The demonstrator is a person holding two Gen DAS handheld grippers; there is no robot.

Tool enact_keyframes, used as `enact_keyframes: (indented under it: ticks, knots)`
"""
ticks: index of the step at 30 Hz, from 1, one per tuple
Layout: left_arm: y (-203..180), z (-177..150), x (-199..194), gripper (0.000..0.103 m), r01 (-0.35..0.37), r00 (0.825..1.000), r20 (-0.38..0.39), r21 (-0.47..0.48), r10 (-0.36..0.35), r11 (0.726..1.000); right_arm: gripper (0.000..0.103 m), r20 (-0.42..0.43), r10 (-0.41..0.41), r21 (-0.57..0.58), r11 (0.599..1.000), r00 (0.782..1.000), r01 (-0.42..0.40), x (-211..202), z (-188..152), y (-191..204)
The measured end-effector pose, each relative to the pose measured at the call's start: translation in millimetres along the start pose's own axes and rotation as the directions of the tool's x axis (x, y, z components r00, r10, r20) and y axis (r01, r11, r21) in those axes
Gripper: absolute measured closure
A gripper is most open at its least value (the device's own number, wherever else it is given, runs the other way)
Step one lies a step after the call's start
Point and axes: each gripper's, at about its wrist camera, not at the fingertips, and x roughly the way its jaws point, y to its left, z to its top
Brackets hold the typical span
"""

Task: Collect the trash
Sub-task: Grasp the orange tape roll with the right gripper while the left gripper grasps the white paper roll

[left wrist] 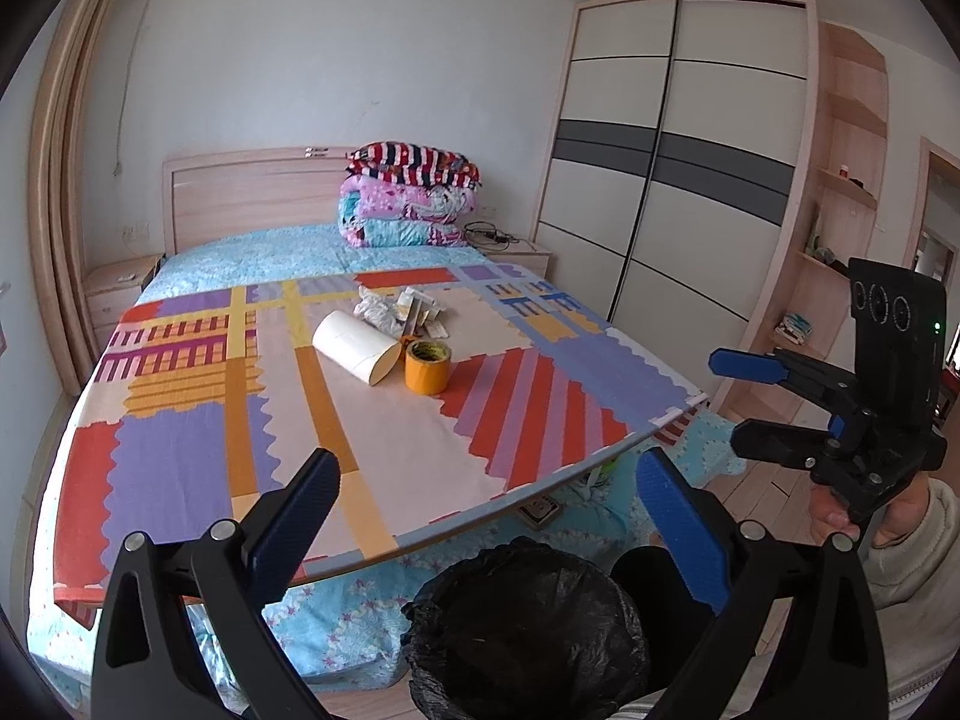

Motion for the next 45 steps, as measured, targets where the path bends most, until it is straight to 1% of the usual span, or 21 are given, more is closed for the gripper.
enact_keyframes:
  ticks: [5,9,12,14,18,22,27,28,30,31,34,38,39,41,43,45]
  knots:
    - [16.3,8.0,16.4,0.008,-0.016,0.999,-0.033,-0.048,0.014,0.999,0.004,-0.014,-0.004,0.003,1.000,1.000,0.004,15.6,2.4,-10.2]
    - [36.6,18.3,36.8,0.008,-0.029,0.996,-0.087,-0.116,0.019,0.993,0.004,-0.013,0.001,-0.010,1.000,1.000,-0.001,30.2,7.3,-16.9]
    - [48.9,26.4,51.8,0.008,-0.048,0.992,-0.125,-0.148,0.030,0.988,0.004,-0.009,0.010,-0.019,1.000,1.000,-0.011,41.5,12.9,-20.8]
    - [57.3,34.0,63.8,0.008,-0.064,0.988,-0.148,-0.157,0.041,0.986,0.004,0.002,0.032,-0.009,0.999,1.000,-0.031,48.5,18.2,-24.8]
    - [70.9,48.7,86.0,0.008,-0.058,0.985,-0.173,-0.178,0.027,0.982,0.004,0.008,0.031,-0.018,0.999,0.999,-0.031,64.8,29.0,-30.7]
    - [80.6,63.4,107.4,0.008,-0.066,0.980,-0.198,-0.187,0.028,0.980,0.004,0.008,0.029,-0.023,0.999,1.000,-0.029,80.4,36.1,-35.6]
    - [98.1,82.1,137.7,0.008,-0.037,0.976,-0.216,-0.247,-0.018,0.968,0.004,-0.005,0.022,-0.008,1.000,1.000,-0.022,105.7,42.1,-46.9]
    - [102.5,84.4,144.7,0.008,-0.038,0.974,-0.224,-0.254,-0.021,0.966,0.004,-0.008,0.020,-0.006,1.000,1.000,-0.020,110.3,43.6,-48.6]
    - [112.9,88.6,159.5,0.008,-0.078,0.967,-0.253,-0.261,0.010,0.962,0.004,-0.019,0.017,-0.009,1.000,1.000,-0.017,121.0,46.2,-51.2]
    - [117.6,90.6,166.0,0.008,-0.086,0.965,-0.261,-0.266,0.014,0.960,0.004,-0.021,0.017,-0.011,1.000,1.000,-0.017,125.6,47.9,-52.3]
    - [129.4,96.1,185.5,0.008,-0.079,0.960,-0.279,-0.292,-0.005,0.953,0.004,-0.029,0.010,-0.022,1.000,1.000,-0.010,138.5,51.4,-54.5]
    - [142.1,99.6,211.0,0.008,-0.070,0.951,-0.306,-0.329,-0.037,0.942,0.004,-0.052,0.014,-0.002,1.000,0.999,-0.014,159.3,53.4,-62.0]
    - [145.3,99.6,218.2,0.008,-0.073,0.949,-0.313,-0.332,-0.038,0.940,0.004,-0.059,0.023,0.007,1.000,0.998,-0.023,163.4,53.5,-63.6]
    - [153.9,98.2,233.2,0.008,-0.102,0.939,-0.343,-0.349,-0.026,0.931,0.004,-0.073,0.039,0.028,0.999,0.997,-0.037,173.7,53.4,-68.3]
    - [159.4,98.7,242.0,0.008,-0.090,0.936,-0.347,-0.371,-0.048,0.924,0.004,-0.085,0.038,0.029,0.999,0.996,-0.036,182.7,53.4,-69.1]
    - [162.1,99.1,249.3,0.008,-0.093,0.933,-0.356,-0.380,-0.052,0.920,0.004,-0.092,0.035,0.029,0.999,0.995,-0.033,189.2,53.0,-68.7]
